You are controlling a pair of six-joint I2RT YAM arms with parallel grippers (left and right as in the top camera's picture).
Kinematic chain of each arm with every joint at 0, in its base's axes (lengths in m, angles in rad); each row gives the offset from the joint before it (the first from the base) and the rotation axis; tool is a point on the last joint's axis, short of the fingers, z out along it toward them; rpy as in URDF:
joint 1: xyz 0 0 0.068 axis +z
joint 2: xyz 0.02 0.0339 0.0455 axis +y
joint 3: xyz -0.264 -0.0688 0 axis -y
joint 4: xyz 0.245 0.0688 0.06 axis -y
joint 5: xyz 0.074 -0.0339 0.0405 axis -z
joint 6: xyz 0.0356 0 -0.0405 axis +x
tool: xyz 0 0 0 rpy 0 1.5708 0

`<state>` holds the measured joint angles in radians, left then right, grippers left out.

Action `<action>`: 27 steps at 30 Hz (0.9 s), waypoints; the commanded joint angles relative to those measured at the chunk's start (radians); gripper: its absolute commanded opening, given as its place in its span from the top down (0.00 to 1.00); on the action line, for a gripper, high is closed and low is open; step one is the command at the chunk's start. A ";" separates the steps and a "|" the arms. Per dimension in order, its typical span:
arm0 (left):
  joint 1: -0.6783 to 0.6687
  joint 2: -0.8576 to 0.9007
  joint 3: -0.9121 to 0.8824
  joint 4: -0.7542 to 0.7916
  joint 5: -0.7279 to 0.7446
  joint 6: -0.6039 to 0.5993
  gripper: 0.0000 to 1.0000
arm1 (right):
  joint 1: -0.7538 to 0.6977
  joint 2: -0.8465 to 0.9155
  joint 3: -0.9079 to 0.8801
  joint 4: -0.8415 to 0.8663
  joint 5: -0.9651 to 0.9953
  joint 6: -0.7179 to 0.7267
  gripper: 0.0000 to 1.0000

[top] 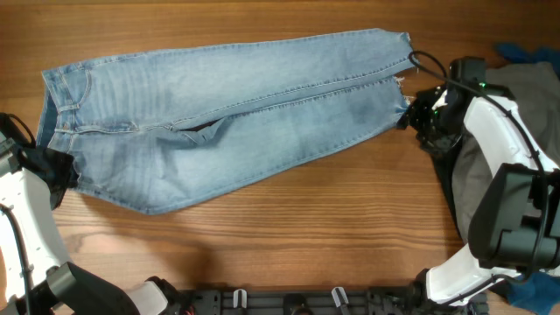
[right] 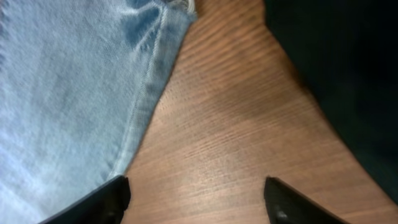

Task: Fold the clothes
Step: 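Pull the upper leg hem right with the right gripper to straighten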

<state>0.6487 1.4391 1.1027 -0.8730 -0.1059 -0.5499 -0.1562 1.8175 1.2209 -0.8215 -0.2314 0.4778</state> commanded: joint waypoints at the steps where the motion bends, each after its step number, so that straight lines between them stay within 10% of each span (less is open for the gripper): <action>1: -0.003 0.007 0.014 -0.007 0.013 0.018 0.96 | 0.002 0.024 -0.059 0.083 -0.079 0.007 0.38; 27: -0.003 0.007 0.014 -0.008 0.013 0.018 0.96 | 0.058 0.038 -0.189 0.443 0.042 0.135 0.60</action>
<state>0.6491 1.4395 1.1027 -0.8761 -0.1059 -0.5499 -0.1005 1.8286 1.0359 -0.3878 -0.2420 0.5961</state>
